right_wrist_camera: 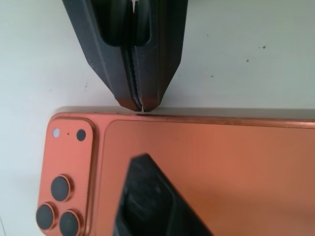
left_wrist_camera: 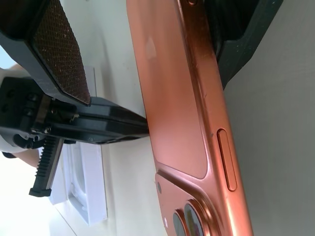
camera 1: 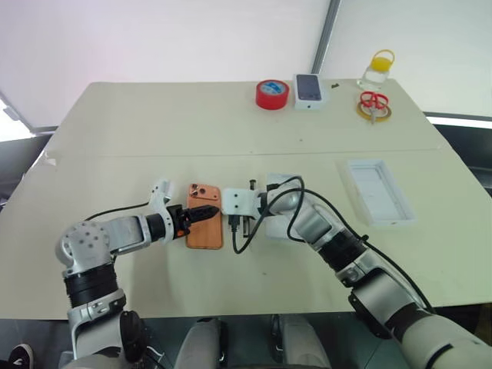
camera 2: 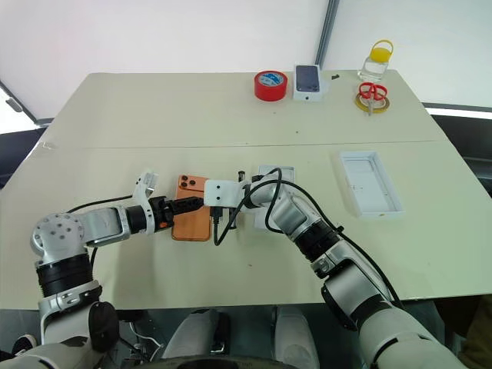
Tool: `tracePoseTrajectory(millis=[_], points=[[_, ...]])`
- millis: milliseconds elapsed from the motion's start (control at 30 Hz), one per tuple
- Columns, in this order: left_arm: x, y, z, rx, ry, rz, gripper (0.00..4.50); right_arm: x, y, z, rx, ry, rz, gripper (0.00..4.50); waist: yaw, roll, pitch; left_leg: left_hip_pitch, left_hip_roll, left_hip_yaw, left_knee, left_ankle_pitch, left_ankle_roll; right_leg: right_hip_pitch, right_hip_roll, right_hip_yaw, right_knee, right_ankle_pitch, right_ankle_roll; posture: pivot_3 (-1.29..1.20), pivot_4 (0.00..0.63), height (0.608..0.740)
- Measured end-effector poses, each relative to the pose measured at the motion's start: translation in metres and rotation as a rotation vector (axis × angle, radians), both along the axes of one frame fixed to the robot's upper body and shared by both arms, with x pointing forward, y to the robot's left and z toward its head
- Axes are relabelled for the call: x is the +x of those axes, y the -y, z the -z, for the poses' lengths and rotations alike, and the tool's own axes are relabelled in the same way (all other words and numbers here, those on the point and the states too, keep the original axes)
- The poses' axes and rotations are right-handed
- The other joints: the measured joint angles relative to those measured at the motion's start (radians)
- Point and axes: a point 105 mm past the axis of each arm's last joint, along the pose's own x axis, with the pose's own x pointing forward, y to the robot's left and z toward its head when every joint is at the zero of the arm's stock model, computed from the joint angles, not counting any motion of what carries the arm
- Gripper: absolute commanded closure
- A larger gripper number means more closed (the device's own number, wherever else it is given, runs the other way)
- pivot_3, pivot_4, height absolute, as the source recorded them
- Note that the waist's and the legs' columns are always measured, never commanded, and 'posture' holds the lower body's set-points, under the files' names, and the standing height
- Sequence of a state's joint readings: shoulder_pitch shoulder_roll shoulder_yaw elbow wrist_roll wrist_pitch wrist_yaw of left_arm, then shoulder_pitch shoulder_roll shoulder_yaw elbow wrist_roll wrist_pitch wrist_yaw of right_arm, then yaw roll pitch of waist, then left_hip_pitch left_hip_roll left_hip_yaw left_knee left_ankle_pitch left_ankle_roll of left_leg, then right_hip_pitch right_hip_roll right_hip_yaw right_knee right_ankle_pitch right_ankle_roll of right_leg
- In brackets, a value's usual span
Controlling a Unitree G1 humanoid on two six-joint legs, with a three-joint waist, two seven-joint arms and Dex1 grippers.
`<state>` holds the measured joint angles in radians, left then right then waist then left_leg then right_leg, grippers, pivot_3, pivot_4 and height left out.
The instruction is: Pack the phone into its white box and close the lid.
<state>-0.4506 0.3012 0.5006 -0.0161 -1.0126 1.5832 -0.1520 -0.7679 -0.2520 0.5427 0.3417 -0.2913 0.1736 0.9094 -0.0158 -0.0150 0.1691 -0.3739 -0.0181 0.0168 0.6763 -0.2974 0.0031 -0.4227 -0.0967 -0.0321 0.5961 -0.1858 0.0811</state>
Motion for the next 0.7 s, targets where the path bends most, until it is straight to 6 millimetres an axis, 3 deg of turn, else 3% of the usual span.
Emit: tracePoseTrajectory(millis=[100, 233, 400, 500, 600, 667, 700], points=[[-0.001, -0.004, 0.004, -0.013, -0.023, -0.009, 2.51, 0.000, 0.000, 0.001, 0.001, 0.002, 0.000, 4.50, -0.001, 0.000, 0.000, 0.000, 0.000, 0.000, -0.001, 0.000, 0.000, 0.000, 0.000, 0.000, 0.000, 0.000, 0.000, 0.00, 0.150, 0.739], [-0.004, -0.001, 0.004, -0.098, -0.038, 0.003, 4.45, 0.002, 0.001, 0.000, 0.009, 0.002, 0.010, 4.50, 0.001, -0.001, 0.000, 0.000, 0.000, 0.000, -0.001, 0.000, 0.000, 0.000, 0.000, 0.000, 0.000, 0.000, 0.000, 0.00, 0.150, 0.739], [-0.004, -0.003, 0.006, -0.139, -0.025, -0.032, 4.48, 0.007, 0.002, -0.011, 0.095, 0.007, 0.038, 4.50, 0.002, -0.003, 0.001, -0.001, 0.000, 0.000, -0.003, 0.001, -0.001, -0.002, 0.000, 0.000, -0.001, 0.000, 0.000, 0.00, 0.150, 0.739], [-0.004, -0.006, 0.005, -0.156, -0.015, -0.038, 4.50, -0.002, 0.004, -0.036, 0.280, -0.092, 0.000, 3.63, 0.001, -0.003, 0.002, -0.001, 0.000, 0.000, -0.003, 0.001, -0.001, -0.003, 0.000, 0.000, -0.001, 0.000, 0.000, 0.00, 0.150, 0.739], [-0.004, -0.006, 0.005, -0.170, -0.017, -0.040, 4.50, -0.012, 0.009, -0.057, 0.356, -0.105, -0.069, 2.20, 0.001, -0.003, 0.002, -0.001, 0.000, 0.000, -0.004, 0.001, -0.001, -0.003, 0.000, 0.000, -0.001, 0.001, 0.001, 0.00, 0.150, 0.739], [-0.004, -0.004, 0.002, -0.158, 0.006, -0.026, 4.50, -0.016, 0.028, -0.055, 0.332, -0.097, -0.066, 1.15, 0.007, -0.004, 0.003, -0.002, 0.000, 0.000, -0.004, 0.001, -0.001, -0.003, 0.000, 0.000, -0.002, 0.000, 0.000, 0.00, 0.150, 0.739], [-0.004, -0.005, -0.001, -0.136, 0.033, -0.022, 4.50, -0.020, 0.038, -0.051, 0.319, -0.103, -0.064, 1.15, 0.007, -0.006, 0.004, -0.002, 0.000, 0.000, -0.005, 0.001, -0.001, -0.003, -0.001, 0.000, -0.003, 0.000, 0.000, 0.00, 0.150, 0.739]])
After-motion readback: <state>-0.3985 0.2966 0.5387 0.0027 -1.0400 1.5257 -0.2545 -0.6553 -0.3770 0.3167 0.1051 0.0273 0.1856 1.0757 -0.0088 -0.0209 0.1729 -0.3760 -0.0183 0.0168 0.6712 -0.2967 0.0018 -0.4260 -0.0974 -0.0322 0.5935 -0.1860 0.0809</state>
